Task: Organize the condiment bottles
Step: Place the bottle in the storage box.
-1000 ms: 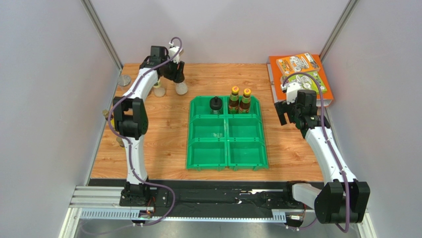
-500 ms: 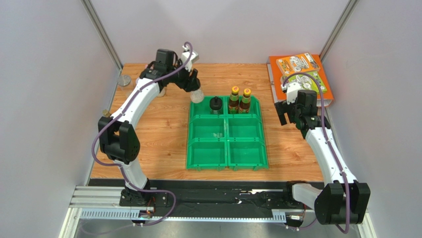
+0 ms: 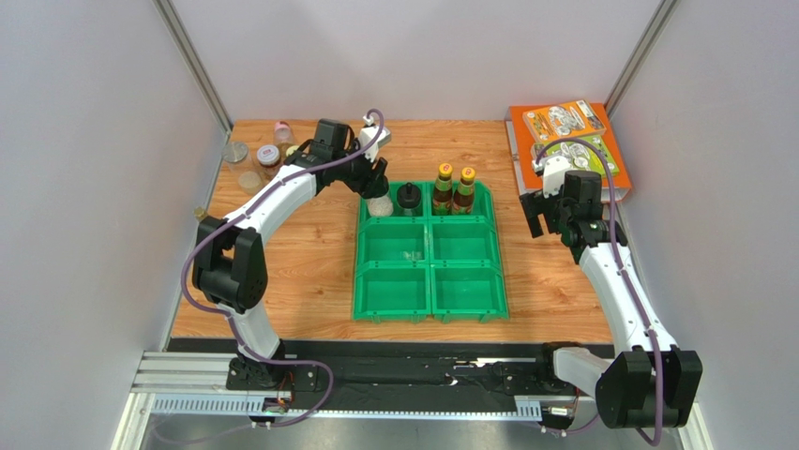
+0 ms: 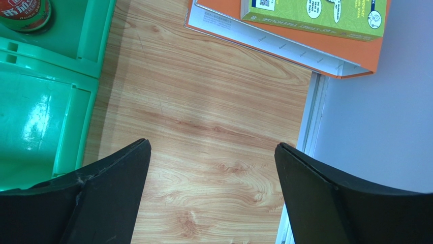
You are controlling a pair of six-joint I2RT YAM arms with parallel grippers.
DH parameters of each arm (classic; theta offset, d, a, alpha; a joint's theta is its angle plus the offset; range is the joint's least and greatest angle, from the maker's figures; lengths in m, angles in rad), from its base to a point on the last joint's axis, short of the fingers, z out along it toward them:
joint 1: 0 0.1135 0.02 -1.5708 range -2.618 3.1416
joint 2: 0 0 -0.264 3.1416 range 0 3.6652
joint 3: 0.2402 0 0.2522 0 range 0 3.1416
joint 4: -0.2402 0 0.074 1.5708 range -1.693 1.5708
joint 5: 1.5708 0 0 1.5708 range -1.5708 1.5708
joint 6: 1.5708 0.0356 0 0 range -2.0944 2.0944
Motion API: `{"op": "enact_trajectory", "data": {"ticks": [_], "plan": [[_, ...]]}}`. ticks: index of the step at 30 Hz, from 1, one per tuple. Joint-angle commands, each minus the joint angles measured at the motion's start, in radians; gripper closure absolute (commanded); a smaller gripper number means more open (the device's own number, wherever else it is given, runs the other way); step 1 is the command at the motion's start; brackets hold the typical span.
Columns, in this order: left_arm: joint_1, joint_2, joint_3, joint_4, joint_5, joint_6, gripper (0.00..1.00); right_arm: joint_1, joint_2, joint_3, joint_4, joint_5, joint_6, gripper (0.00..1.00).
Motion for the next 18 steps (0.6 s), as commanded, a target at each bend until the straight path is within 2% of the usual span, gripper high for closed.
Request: {"op": "enact_trajectory", "data": {"ticks": [1,10,12,13,14,16,18], "plan": [[-0.027,-0.037,-0.045,0.132,0.005,-0.020,1.00,0.004,-0.023,0.035,0.019,-0.015,0.009,0.05],[-0.060,0.009,-0.102,0.186,-0.012,-0.019,1.00,0.004,-0.022,0.036,0.017,-0.018,0.009,0.05],[-0.062,0.015,-0.103,0.183,-0.009,-0.013,0.95,0.004,-0.023,0.036,0.017,-0.018,0.009,0.05],[-0.062,0.013,-0.106,0.183,-0.007,-0.011,0.85,0.004,-0.023,0.036,0.016,-0.019,0.009,0.05],[-0.062,0.013,-0.106,0.180,-0.007,-0.007,0.82,0.004,-0.022,0.035,0.017,-0.019,0.009,0.05],[-0.062,0.013,-0.108,0.178,-0.010,-0.002,0.81,0.004,-0.023,0.035,0.017,-0.021,0.009,0.05],[-0.062,0.015,-0.109,0.170,-0.012,-0.001,0.75,0.006,-0.023,0.036,0.016,-0.021,0.009,0.05]]}}
